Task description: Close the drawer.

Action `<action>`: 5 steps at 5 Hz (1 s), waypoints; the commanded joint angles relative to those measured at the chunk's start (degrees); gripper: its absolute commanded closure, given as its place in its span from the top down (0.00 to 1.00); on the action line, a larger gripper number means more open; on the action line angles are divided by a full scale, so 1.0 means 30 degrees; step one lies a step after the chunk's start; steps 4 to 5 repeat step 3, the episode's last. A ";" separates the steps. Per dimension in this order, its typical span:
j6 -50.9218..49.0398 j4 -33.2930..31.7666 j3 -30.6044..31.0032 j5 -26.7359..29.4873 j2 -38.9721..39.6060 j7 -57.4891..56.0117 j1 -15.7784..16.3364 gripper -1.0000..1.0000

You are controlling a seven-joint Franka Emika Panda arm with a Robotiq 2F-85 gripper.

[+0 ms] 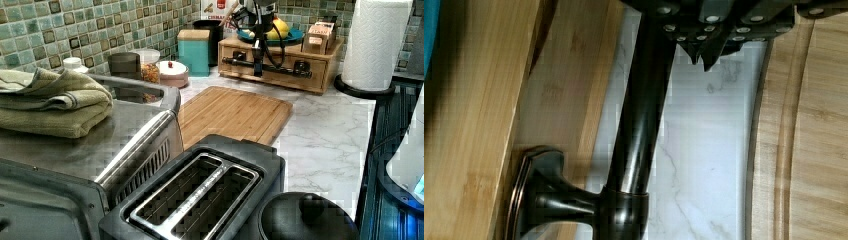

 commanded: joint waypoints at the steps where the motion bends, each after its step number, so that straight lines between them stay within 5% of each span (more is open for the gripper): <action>1: 0.0998 0.2454 -0.2574 -0.0404 -0.0308 -0.0882 -0.2207 0.00; 5: 0.1005 0.2456 -0.2586 -0.0398 -0.0308 -0.0890 -0.2191 0.00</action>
